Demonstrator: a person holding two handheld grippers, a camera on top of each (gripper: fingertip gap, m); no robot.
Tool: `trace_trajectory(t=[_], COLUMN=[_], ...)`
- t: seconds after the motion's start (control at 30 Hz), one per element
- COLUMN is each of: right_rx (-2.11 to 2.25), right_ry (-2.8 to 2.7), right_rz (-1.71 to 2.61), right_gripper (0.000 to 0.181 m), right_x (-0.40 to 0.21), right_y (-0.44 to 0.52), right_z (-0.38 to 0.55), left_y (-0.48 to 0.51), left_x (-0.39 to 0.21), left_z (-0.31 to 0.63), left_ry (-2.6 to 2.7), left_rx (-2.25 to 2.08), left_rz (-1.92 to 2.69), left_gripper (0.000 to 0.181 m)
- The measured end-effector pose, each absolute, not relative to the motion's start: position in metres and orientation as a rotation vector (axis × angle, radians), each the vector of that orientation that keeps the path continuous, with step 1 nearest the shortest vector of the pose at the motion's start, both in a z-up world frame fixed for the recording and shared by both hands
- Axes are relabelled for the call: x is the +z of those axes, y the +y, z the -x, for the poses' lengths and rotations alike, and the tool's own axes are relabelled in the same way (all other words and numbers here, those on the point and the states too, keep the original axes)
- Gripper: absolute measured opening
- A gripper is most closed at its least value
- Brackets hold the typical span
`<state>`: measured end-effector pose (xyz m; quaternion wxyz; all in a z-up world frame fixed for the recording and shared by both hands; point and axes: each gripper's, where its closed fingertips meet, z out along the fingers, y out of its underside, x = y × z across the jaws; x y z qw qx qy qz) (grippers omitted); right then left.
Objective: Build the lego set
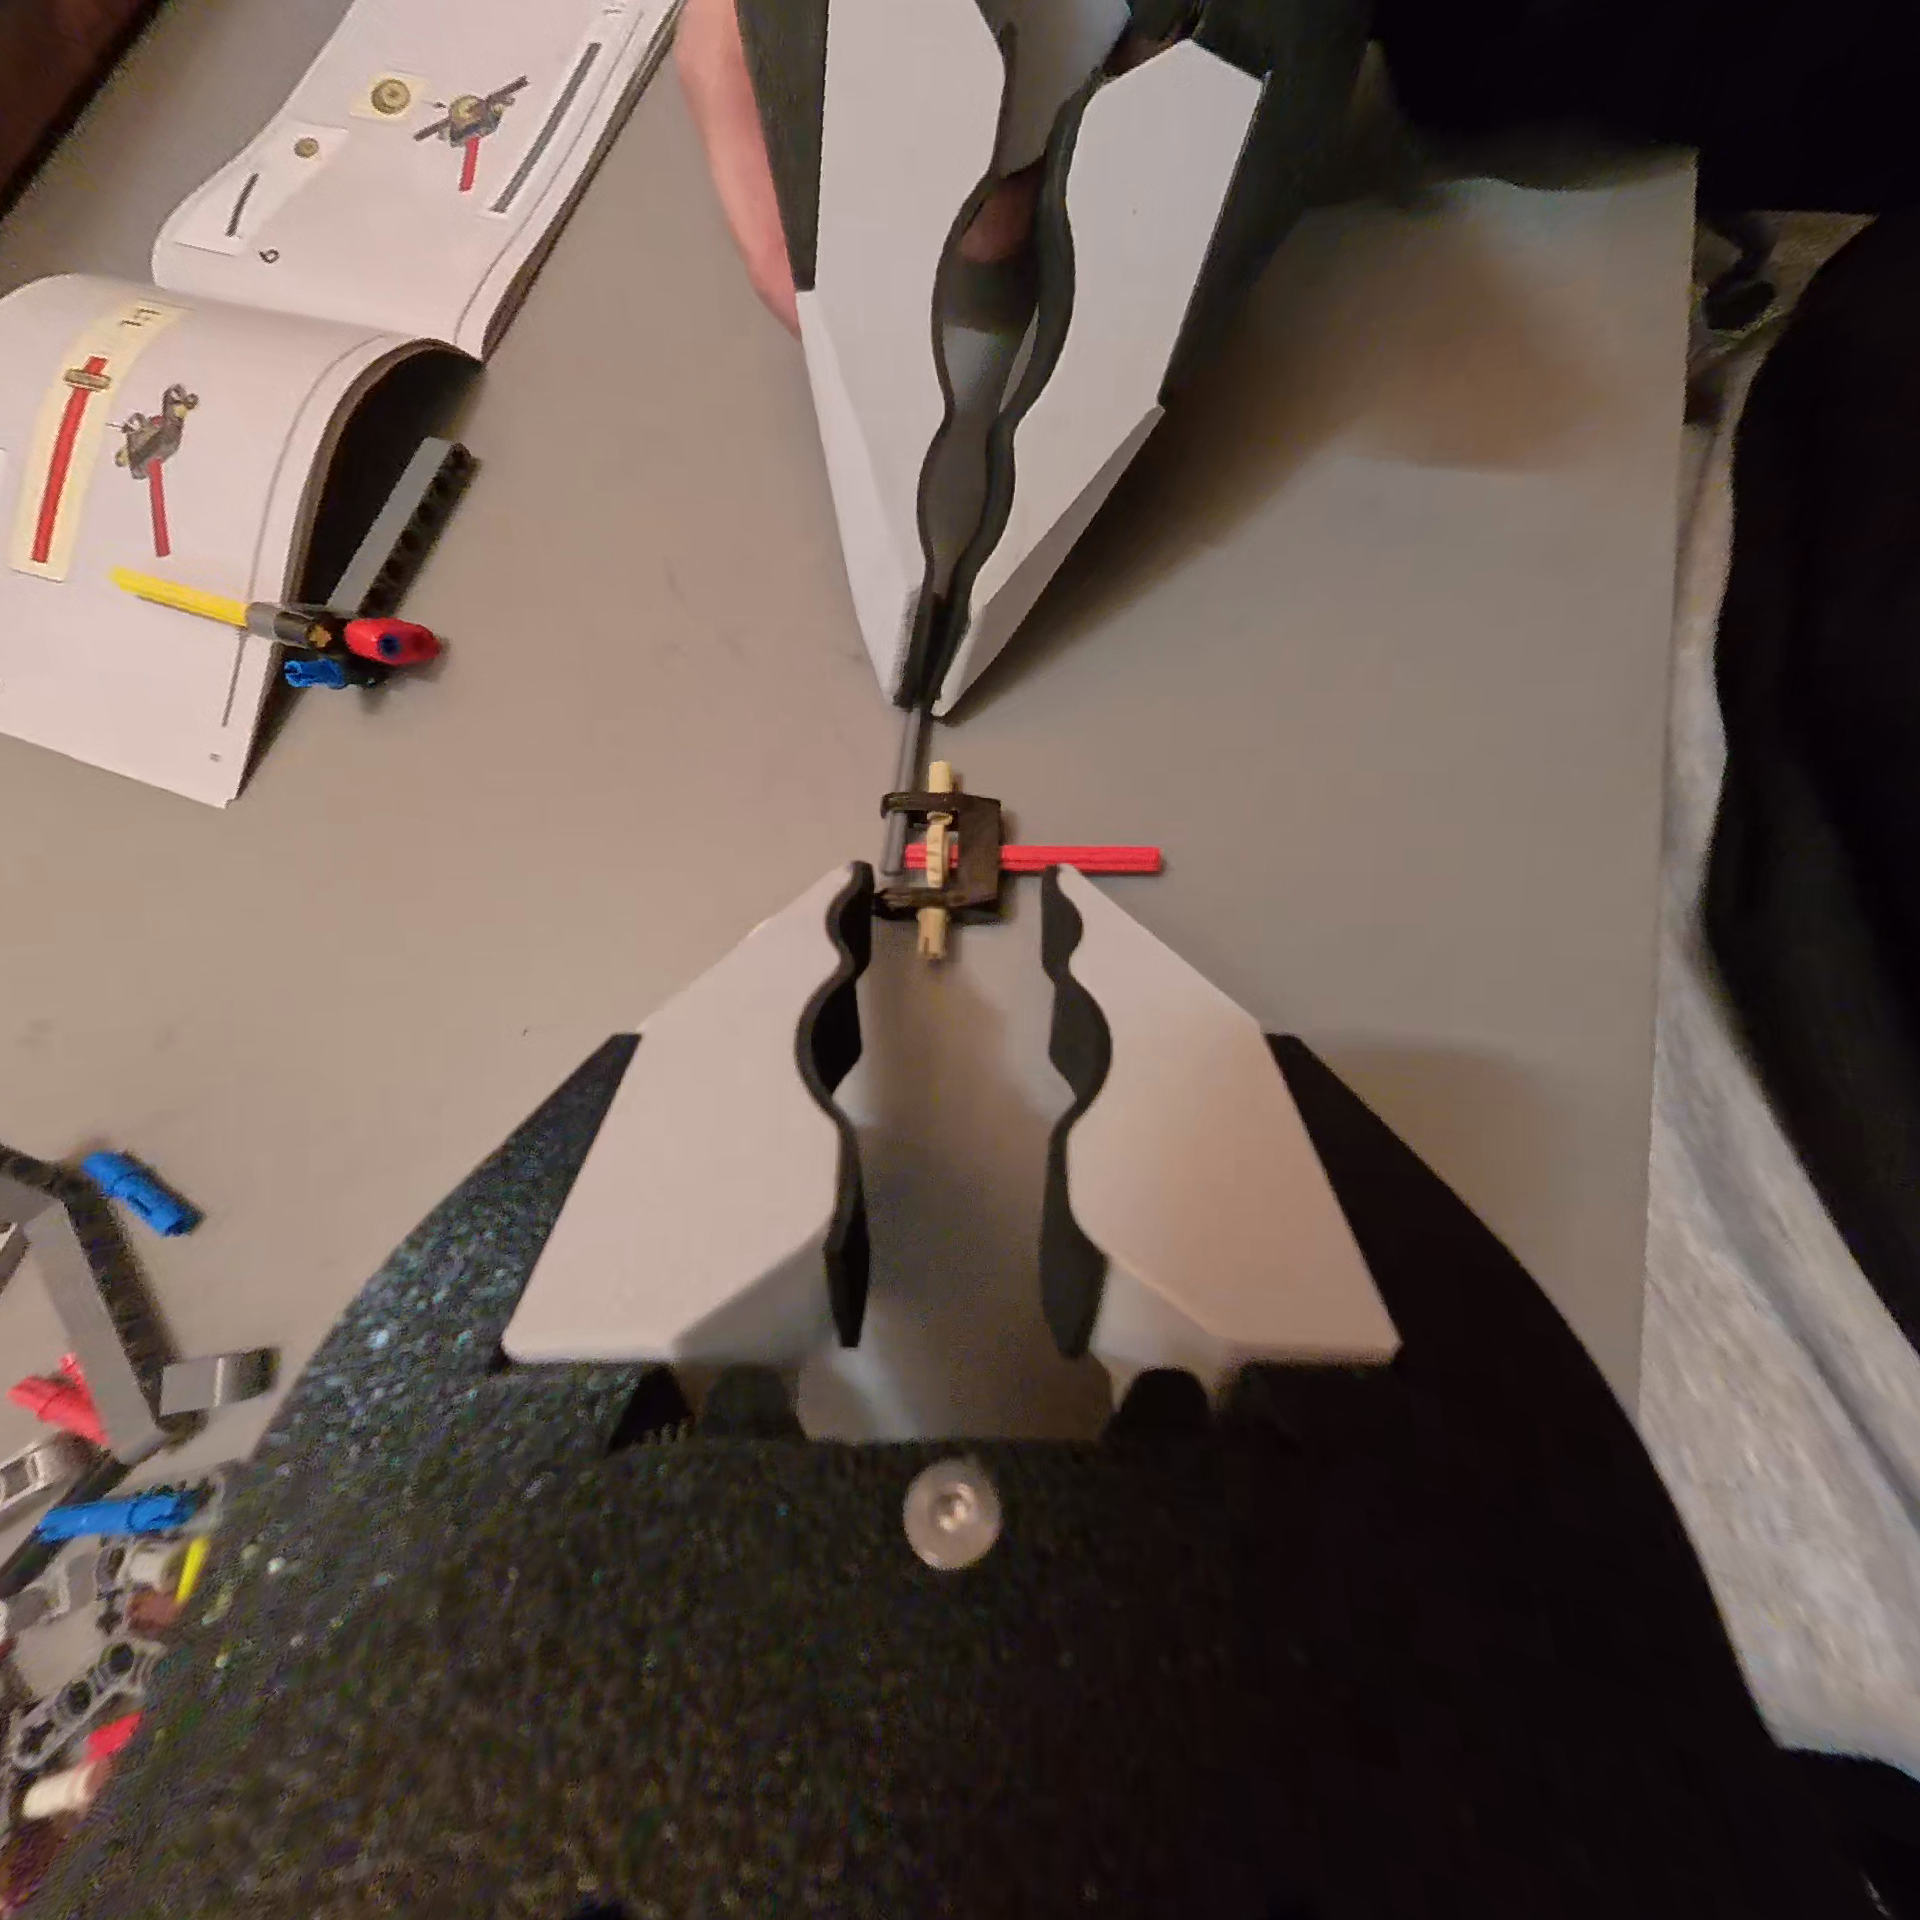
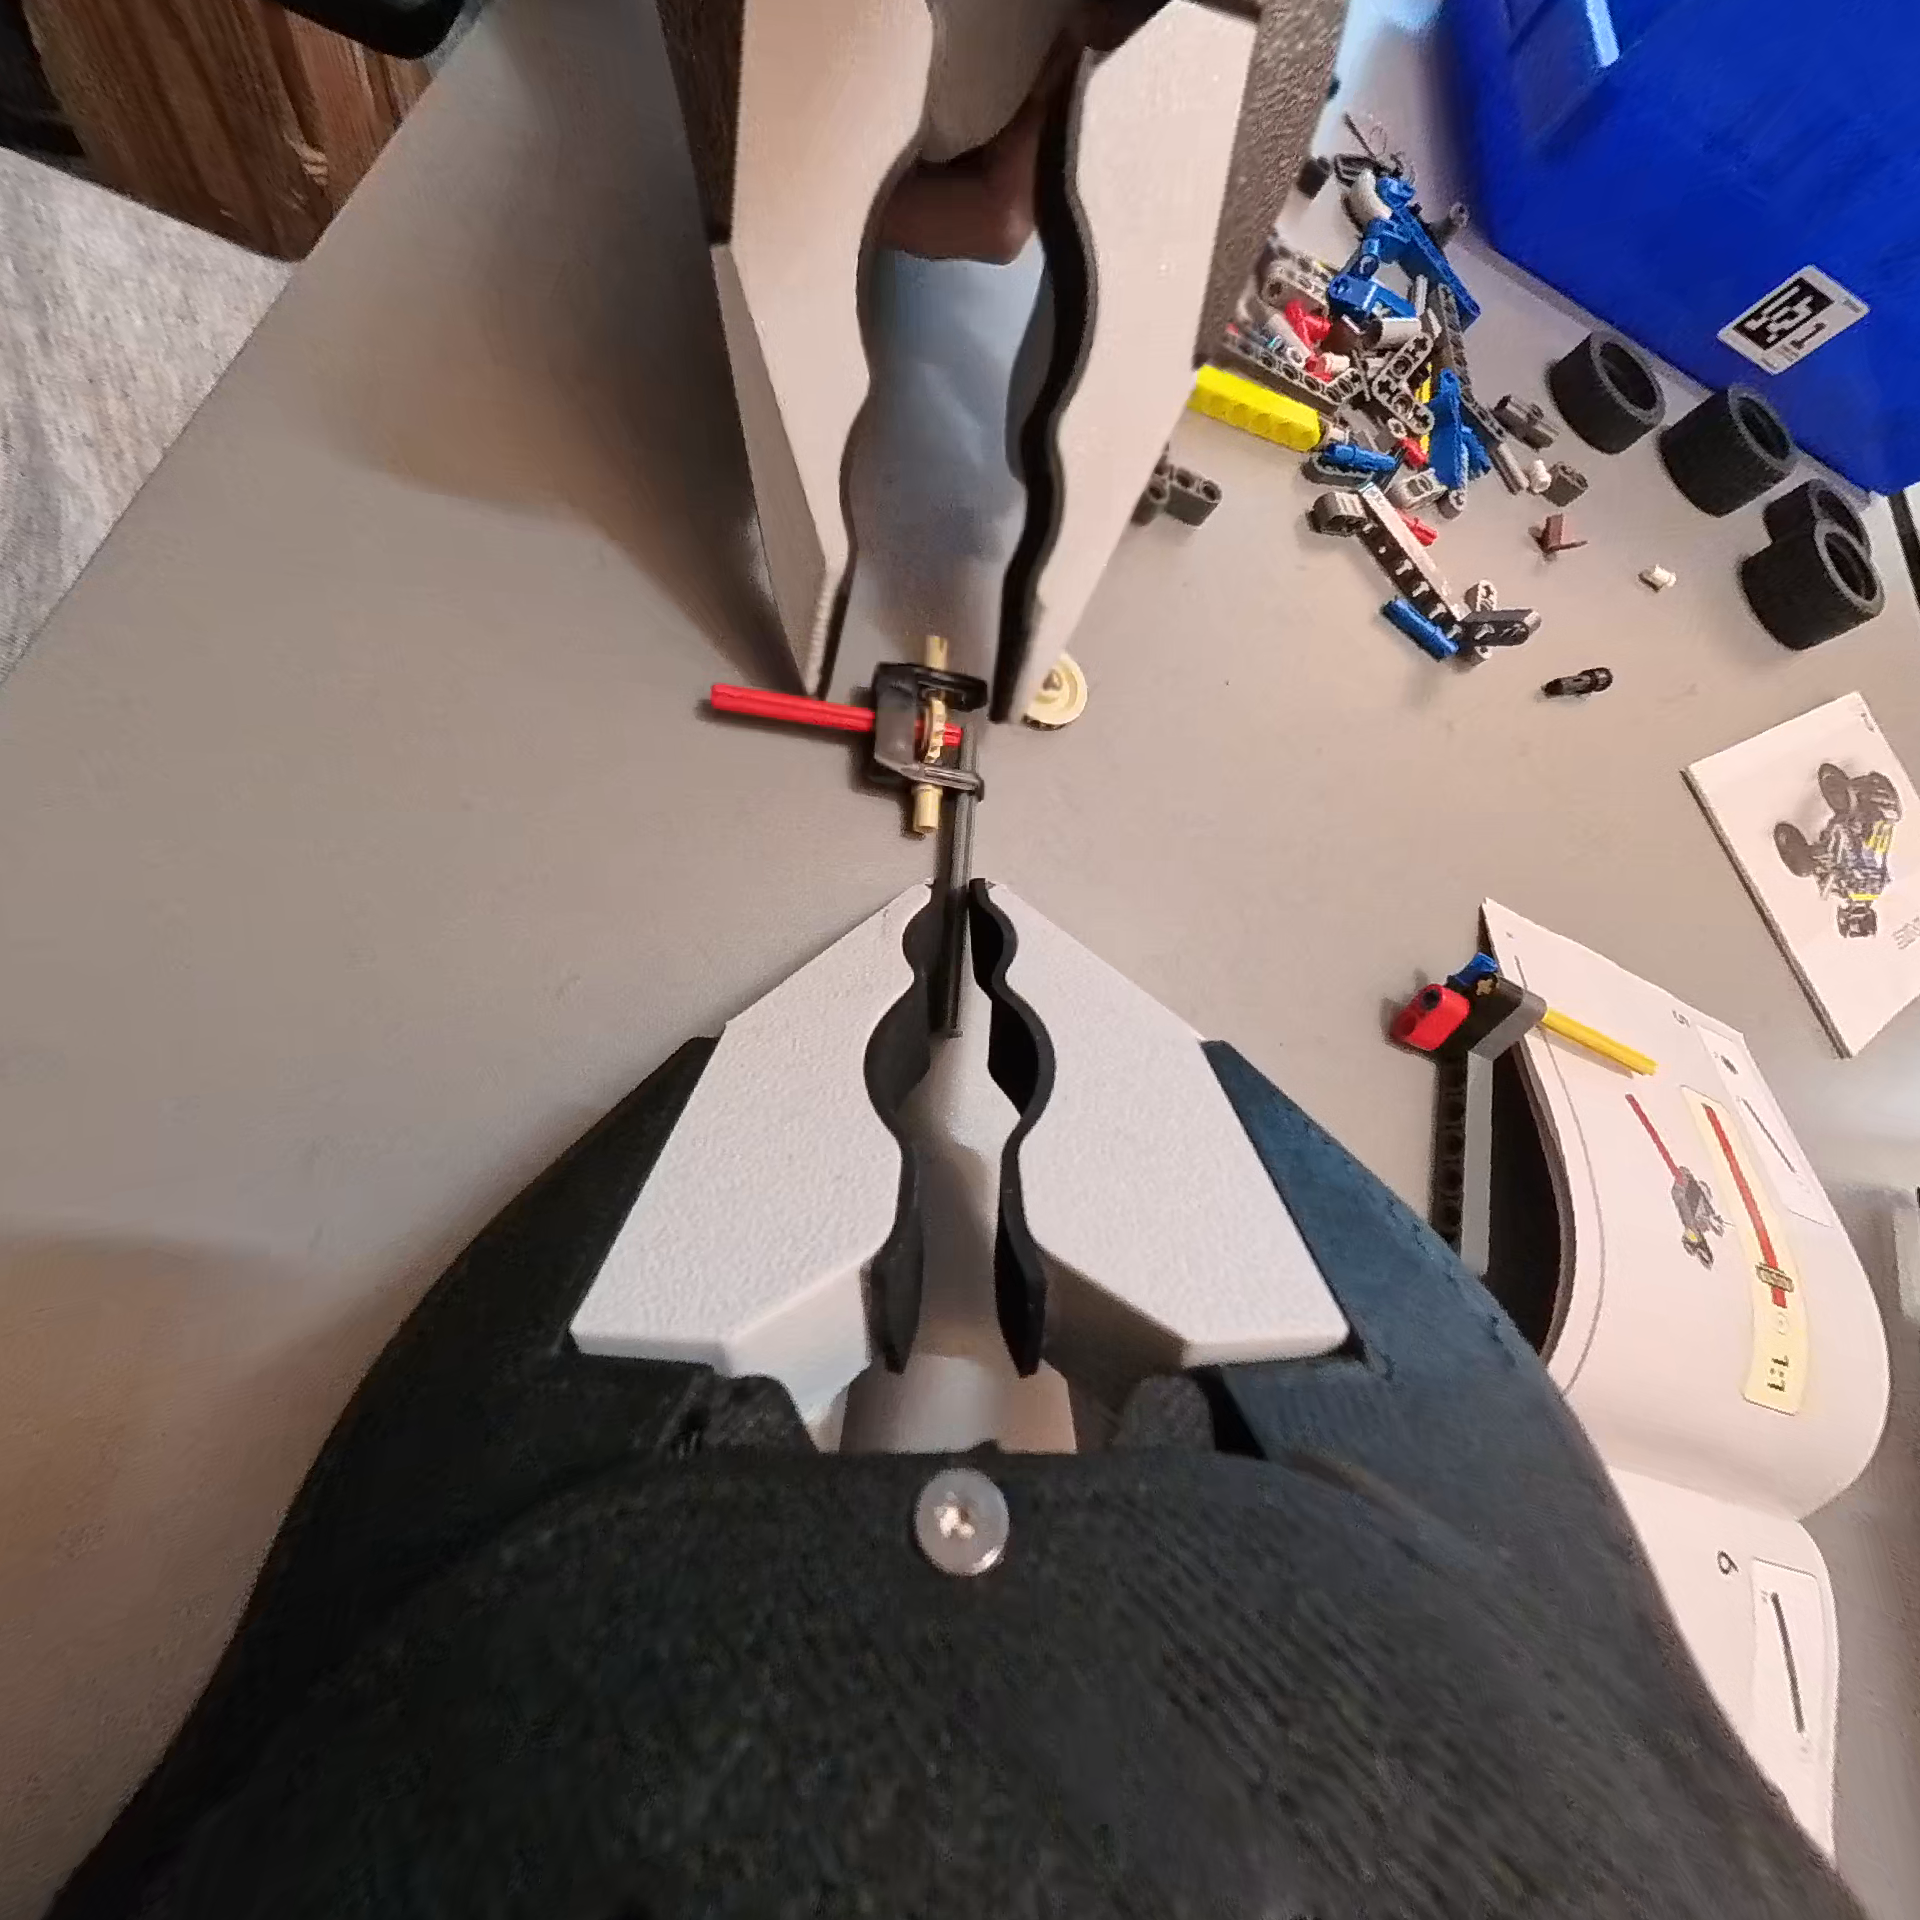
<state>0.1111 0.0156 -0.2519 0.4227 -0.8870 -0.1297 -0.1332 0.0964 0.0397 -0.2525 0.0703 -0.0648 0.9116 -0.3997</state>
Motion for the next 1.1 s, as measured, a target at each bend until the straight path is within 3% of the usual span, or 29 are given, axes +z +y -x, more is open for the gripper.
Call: trace_trajectory(t=[0.03,0.43,0.6,1.1], right_rx=[-0.338,-0.353,-0.384,-0.339], right_ry=[-0.326,-0.312,-0.248,-0.249], right_rz=[2.222,2.224,2.208,2.183], right_gripper=[0.001,0.005,0.034,0.016], right_x=[-0.252,-0.251,-0.243,-0.238], right_y=[0.015,0.009,0.003,0.028], right_z=[-0.111,-0.114,-0.123,-0.110], left_y=[0.039,0.038,0.033,0.025], left_x=[-0.254,-0.253,-0.250,-0.249], left_z=[-0.097,-0.105,-0.112,-0.120], left_ry=[2.736,2.578,2.465,2.421], left_rx=[-1.196,-1.103,-1.060,-1.065], left_rz=[0.198,0.017,-0.147,-0.172], left_gripper=[0.024,0.022,0.022,0.022])
